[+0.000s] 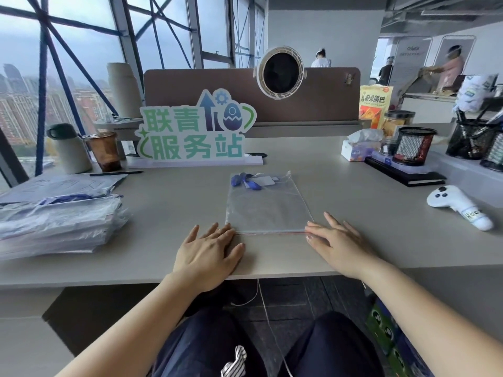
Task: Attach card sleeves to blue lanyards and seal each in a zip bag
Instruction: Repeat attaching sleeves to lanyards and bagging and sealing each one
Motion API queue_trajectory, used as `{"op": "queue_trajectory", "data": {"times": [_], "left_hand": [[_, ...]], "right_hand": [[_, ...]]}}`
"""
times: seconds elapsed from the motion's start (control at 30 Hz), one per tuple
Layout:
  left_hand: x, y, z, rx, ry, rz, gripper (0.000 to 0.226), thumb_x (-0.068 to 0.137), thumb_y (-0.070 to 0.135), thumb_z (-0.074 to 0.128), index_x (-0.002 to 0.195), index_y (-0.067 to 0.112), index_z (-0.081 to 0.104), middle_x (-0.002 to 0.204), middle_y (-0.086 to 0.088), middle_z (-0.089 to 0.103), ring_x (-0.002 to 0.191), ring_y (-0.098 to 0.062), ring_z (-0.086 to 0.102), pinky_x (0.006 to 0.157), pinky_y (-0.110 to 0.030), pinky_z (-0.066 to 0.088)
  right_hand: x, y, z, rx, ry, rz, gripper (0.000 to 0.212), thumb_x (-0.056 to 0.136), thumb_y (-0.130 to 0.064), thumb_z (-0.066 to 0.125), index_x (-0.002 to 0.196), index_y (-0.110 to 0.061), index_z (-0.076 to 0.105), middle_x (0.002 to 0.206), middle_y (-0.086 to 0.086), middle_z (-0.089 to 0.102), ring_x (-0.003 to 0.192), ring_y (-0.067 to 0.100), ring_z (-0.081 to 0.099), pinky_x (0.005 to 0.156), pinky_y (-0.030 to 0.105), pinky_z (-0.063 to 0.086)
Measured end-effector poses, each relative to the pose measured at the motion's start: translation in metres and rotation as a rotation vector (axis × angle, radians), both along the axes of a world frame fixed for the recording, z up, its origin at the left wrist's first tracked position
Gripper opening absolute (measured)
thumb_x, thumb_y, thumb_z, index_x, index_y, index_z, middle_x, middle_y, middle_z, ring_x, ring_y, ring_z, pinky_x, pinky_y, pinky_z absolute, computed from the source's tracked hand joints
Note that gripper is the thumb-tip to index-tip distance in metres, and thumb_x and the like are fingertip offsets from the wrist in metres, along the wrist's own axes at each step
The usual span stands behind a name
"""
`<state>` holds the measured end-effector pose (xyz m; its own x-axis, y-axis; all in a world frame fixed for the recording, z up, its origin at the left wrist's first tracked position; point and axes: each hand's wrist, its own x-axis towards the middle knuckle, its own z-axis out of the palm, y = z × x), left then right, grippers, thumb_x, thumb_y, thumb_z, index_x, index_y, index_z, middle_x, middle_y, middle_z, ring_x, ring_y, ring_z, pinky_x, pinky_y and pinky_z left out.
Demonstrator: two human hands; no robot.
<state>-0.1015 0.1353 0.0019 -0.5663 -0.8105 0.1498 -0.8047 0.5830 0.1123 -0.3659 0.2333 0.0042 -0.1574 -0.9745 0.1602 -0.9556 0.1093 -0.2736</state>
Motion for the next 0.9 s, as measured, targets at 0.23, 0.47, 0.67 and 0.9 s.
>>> {"op": "queue_trajectory", "data": {"times": [0.23,0.47,0.67,0.9], "left_hand": [[0.009,-0.001,0.001,0.016,0.086,0.027,0.061,0.090,0.063,0.031,0.143,0.033,0.034,0.153,0.019,0.025,0.144,-0.004,0.012,0.119,-0.035,0.007],[0.000,-0.017,0.012,0.071,0.231,-0.042,0.069,0.081,0.064,0.054,0.141,0.035,0.034,0.148,0.011,0.037,0.142,-0.011,0.023,0.115,-0.031,0.020],[-0.007,-0.040,0.016,0.097,0.433,-0.089,0.020,0.084,0.043,0.064,0.103,0.042,0.059,0.112,0.022,0.062,0.110,-0.006,0.056,0.093,-0.027,0.043],[-0.045,-0.095,0.023,0.231,0.841,0.046,0.015,0.088,0.016,0.060,0.080,0.028,0.061,0.071,0.009,0.069,0.066,-0.014,0.067,0.070,-0.037,0.056]], "right_hand": [[-0.011,-0.009,-0.006,-0.140,-0.242,0.015,0.024,0.087,-0.036,0.062,0.111,-0.033,0.067,0.122,-0.020,0.059,0.125,0.009,0.045,0.107,0.029,0.033],[-0.014,-0.022,0.001,-0.215,-0.129,0.065,0.008,0.086,-0.021,0.063,0.083,-0.024,0.070,0.091,-0.014,0.066,0.096,0.012,0.053,0.083,0.023,0.039],[-0.014,-0.043,0.015,-0.260,-0.598,0.011,0.011,0.094,-0.017,0.050,0.088,-0.014,0.059,0.089,-0.011,0.069,0.087,0.007,0.058,0.078,0.018,0.039],[-0.024,-0.096,0.019,-0.385,-0.673,-0.088,0.008,0.092,-0.020,0.055,0.085,-0.018,0.055,0.068,-0.002,0.067,0.058,0.013,0.054,0.063,0.028,0.041]]}}
